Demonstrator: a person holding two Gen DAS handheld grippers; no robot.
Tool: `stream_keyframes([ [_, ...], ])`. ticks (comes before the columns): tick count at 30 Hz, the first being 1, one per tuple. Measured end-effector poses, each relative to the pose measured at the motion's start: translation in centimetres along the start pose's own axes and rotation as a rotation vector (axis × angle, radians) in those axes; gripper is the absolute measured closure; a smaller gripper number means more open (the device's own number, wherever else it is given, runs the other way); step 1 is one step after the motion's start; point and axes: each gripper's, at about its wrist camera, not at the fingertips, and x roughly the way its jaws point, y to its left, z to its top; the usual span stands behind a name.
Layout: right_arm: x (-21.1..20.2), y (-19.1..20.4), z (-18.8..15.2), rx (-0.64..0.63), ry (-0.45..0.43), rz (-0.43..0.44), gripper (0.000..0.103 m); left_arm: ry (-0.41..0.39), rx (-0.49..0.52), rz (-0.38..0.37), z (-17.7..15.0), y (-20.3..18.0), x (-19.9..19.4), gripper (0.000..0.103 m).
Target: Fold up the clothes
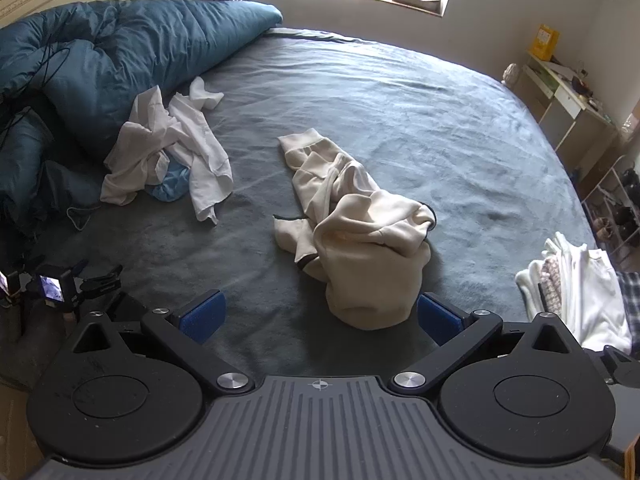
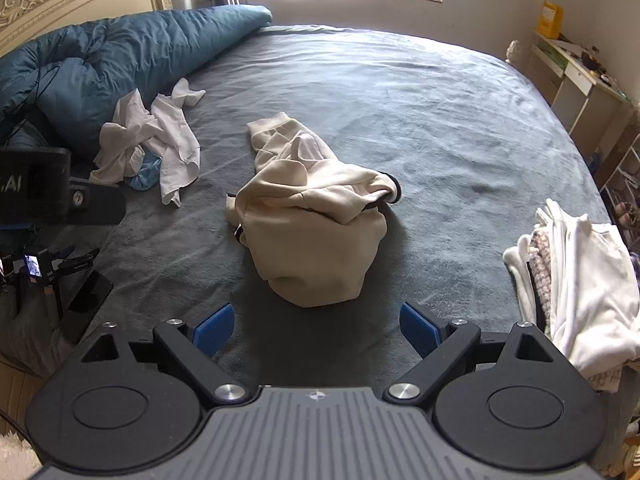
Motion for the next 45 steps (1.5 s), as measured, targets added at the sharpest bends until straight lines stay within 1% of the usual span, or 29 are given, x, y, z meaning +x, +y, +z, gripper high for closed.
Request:
stream_keyframes([
  [8,0.4,-0.9,0.0,0.013,0.024,-0.008,0.010,0.005,0.029,0.043,-0.5,-0.6,-0.1,0.000],
  [12,0.5,-1.3,0.0,0.020,0.035,-0.012,0.010,-0.005,0.039,0.055,-0.9,-1.1,0.1,0.000],
  [17,0.7,-1.5,0.3,0.026,0.045,-0.021,0.009,-0.020,0.047,0.057,-1.0,-1.5,0.1,0.000],
  [27,1.2,-1.5,0.4,0.023,0.058,-0.022,0.009,-0.015,0.068,0.061,-0.9,-1.9,0.5,0.000],
  [45,2.1,-1.3,0.7,0.026,0.078,-0.027,0.009,0.004,0.076,0.083,-0.5,-1.7,1.3,0.000],
])
